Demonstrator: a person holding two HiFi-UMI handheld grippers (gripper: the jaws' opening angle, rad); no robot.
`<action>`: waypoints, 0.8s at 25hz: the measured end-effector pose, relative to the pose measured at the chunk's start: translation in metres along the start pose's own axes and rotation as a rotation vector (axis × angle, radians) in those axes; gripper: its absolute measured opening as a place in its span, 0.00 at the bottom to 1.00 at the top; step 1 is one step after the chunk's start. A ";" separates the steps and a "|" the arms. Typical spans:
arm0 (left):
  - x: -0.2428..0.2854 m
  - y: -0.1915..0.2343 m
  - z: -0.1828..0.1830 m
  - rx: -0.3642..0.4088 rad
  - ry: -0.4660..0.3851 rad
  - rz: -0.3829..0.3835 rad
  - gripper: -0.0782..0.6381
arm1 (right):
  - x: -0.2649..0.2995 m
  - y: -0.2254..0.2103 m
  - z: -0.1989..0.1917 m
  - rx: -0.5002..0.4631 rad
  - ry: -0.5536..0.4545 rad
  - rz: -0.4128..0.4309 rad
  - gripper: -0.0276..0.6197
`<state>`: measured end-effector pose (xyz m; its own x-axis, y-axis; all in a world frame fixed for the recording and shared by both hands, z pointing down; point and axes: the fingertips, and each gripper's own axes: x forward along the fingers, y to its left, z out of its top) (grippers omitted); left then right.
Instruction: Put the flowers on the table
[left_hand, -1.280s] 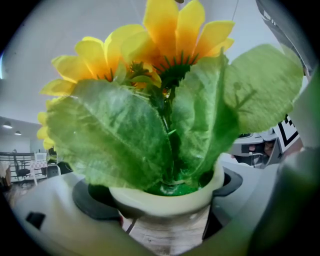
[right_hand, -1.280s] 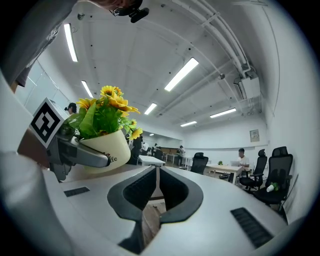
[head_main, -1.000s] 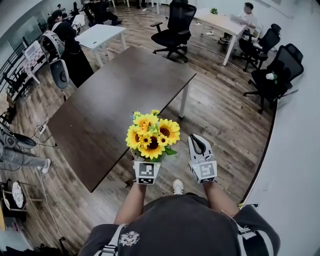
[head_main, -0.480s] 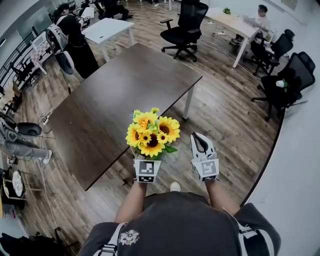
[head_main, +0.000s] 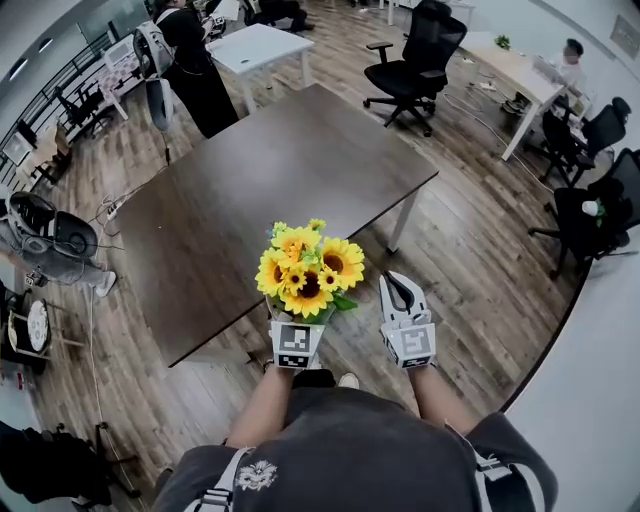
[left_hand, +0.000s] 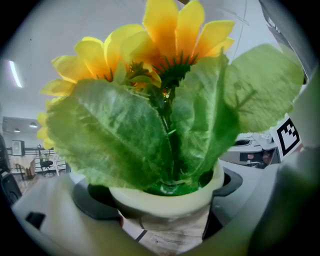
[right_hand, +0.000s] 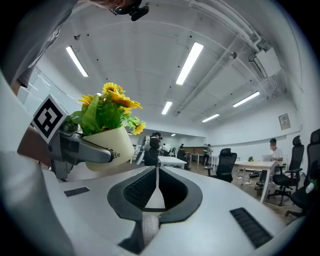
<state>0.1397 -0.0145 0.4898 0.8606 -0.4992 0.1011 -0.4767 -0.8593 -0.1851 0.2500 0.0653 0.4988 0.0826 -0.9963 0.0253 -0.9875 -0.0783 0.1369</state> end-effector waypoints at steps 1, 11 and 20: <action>0.002 0.002 -0.005 -0.004 0.005 0.011 0.87 | 0.005 0.003 -0.004 0.001 0.001 0.017 0.08; 0.029 0.062 -0.029 -0.024 0.025 0.078 0.87 | 0.080 0.028 -0.016 -0.009 0.015 0.113 0.08; 0.056 0.129 -0.047 -0.045 0.028 0.106 0.87 | 0.158 0.051 -0.009 -0.030 0.000 0.152 0.08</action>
<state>0.1184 -0.1586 0.5176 0.8000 -0.5897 0.1107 -0.5726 -0.8055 -0.1526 0.2139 -0.0953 0.5189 -0.0680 -0.9965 0.0486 -0.9841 0.0750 0.1611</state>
